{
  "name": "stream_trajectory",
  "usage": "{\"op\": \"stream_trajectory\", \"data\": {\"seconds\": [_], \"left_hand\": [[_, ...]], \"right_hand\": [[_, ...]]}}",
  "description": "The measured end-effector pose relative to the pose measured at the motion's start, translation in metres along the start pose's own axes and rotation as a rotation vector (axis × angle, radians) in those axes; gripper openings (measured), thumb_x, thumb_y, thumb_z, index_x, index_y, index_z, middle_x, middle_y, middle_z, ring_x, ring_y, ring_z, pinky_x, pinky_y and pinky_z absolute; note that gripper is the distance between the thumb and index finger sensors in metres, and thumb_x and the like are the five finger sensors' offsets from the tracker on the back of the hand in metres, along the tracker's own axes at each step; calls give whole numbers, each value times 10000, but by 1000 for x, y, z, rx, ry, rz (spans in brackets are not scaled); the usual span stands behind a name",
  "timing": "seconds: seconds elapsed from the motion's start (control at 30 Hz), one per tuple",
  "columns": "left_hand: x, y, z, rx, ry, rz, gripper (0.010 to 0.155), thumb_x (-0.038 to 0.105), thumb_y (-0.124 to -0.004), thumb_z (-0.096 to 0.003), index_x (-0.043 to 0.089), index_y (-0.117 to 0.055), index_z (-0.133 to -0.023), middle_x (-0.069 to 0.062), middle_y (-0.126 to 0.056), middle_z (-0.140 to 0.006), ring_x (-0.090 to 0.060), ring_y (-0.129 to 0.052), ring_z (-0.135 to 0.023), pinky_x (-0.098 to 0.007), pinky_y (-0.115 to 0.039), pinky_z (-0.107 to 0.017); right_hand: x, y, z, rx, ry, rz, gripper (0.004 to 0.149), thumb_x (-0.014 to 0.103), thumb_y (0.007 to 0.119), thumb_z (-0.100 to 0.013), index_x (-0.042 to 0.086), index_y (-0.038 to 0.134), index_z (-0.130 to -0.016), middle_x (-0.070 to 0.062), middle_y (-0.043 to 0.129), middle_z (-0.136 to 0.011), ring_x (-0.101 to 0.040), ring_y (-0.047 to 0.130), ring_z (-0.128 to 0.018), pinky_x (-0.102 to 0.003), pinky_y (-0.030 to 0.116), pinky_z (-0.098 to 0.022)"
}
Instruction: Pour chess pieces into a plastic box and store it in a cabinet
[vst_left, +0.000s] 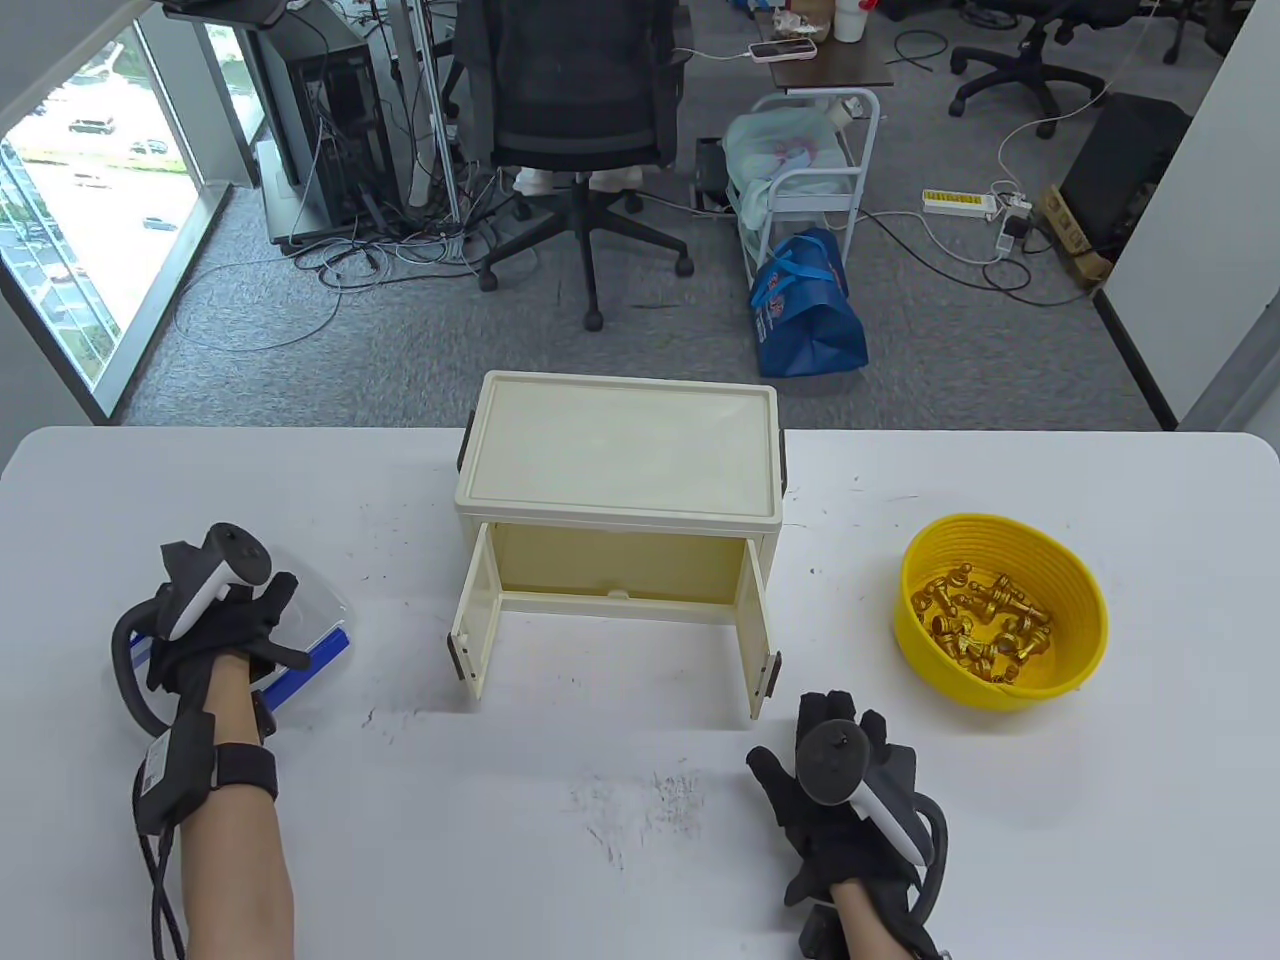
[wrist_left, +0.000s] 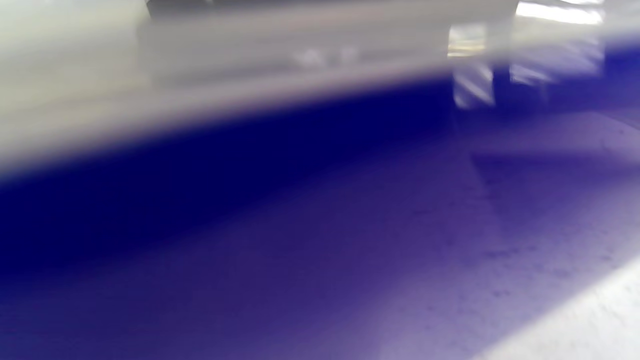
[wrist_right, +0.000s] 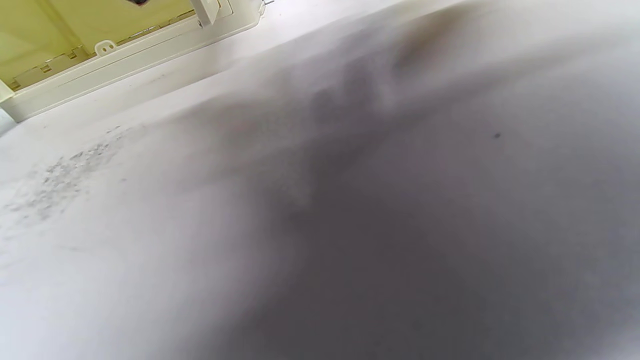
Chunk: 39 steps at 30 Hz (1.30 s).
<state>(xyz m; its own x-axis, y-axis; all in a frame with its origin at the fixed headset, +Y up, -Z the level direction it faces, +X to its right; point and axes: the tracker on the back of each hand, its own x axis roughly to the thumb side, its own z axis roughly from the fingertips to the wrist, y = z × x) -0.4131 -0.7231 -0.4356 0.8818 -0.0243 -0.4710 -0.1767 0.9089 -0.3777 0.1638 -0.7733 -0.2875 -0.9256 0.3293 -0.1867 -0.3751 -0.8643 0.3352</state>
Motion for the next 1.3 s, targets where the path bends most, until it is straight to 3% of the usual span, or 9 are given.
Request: {"op": "stream_trajectory", "data": {"seconds": [0.3,0.5,0.63,0.97,1.17,1.3], "left_hand": [[0,-13,40,-19,-61,-100,826,643,-387,-653,146,-184,-1282,-192,-329,-1352,-510,-406,-1191,-704,-418,-796],[5,-18,78,-199,-129,-150,825,594,-416,-683,83,-114,-1256,-248,-277,-1338,-554,-390,-1180,-718,-435,-792],[11,-21,101,-244,-190,-183,812,548,-498,-692,69,-161,-1254,-266,-345,-1325,-562,-465,-1160,-718,-498,-779],[60,-40,161,-265,-334,-388,879,586,-593,-628,18,-371,-1261,-264,-657,-1209,-483,-817,-990,-587,-782,-685],[98,-59,185,-291,-434,-368,920,646,-588,-575,-18,-497,-1205,-245,-802,-1070,-407,-948,-795,-455,-879,-548],[128,-65,197,-252,-462,-363,931,668,-577,-563,-41,-557,-1165,-238,-869,-983,-374,-995,-702,-412,-899,-481]], "right_hand": [[5,-4,9,-36,-41,20,818,618,584,-579,174,230,-1168,-151,190,-1239,-519,223,-1100,-703,319,-732],[9,-4,13,-43,-69,47,808,612,582,-582,171,242,-1168,-151,200,-1240,-524,240,-1098,-704,333,-728],[9,-6,17,-56,-78,41,808,611,583,-582,168,248,-1169,-155,211,-1239,-526,251,-1096,-705,342,-726],[5,-8,17,-41,-64,18,803,606,585,-584,164,257,-1168,-163,220,-1236,-527,266,-1094,-703,351,-724],[3,-9,18,-31,-58,4,801,605,585,-584,161,262,-1167,-165,225,-1236,-528,275,-1093,-702,357,-724],[1,-9,18,-28,-53,-7,800,603,586,-584,160,265,-1167,-165,233,-1235,-528,281,-1093,-702,362,-723]]}}
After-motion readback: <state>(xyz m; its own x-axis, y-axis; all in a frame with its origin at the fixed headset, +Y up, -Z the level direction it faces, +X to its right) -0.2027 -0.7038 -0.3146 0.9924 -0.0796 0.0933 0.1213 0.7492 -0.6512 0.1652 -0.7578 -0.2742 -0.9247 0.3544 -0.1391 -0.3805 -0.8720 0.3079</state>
